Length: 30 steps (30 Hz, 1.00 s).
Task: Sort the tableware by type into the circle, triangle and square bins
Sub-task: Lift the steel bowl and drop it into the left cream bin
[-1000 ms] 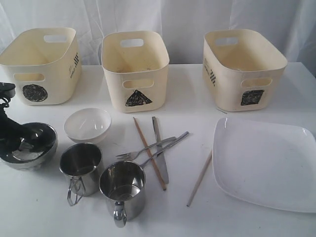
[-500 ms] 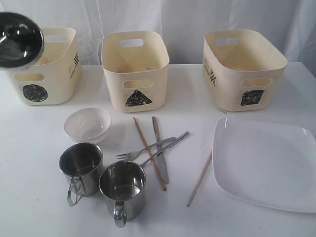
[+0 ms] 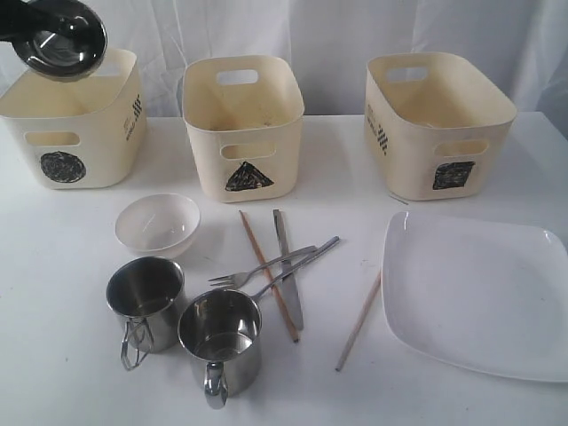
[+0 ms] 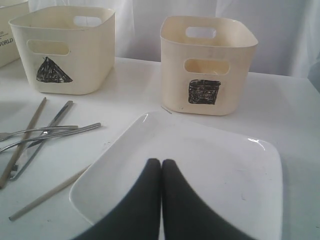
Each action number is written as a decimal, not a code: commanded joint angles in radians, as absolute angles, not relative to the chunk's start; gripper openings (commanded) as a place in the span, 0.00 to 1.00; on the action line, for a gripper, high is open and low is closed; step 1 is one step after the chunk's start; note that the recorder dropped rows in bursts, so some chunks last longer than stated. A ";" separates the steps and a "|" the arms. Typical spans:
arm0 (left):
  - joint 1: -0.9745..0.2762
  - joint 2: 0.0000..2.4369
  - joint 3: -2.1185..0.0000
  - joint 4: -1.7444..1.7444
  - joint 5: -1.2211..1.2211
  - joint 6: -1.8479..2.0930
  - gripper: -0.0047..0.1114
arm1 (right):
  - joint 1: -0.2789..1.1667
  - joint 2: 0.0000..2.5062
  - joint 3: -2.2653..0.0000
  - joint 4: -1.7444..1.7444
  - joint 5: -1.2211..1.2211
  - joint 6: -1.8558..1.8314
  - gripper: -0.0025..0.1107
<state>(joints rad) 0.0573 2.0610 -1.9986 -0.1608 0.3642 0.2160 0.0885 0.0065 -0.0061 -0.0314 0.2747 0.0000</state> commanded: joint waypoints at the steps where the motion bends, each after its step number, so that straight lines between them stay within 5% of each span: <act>1: 0.112 2.166 -2.076 -0.172 0.350 0.176 0.04 | 0.090 0.000 0.000 -0.030 0.261 -0.006 0.02; 5: 0.127 2.225 -2.083 -0.198 0.362 0.176 0.10 | 0.090 0.000 0.000 -0.030 0.261 -0.006 0.02; 13: 0.127 2.258 -2.083 -0.478 0.404 0.344 0.46 | 0.090 0.000 0.000 -0.030 0.261 -0.006 0.02; 30: 0.127 2.127 -2.072 -0.669 0.744 0.511 0.44 | 0.090 0.000 0.000 -0.030 0.261 -0.006 0.02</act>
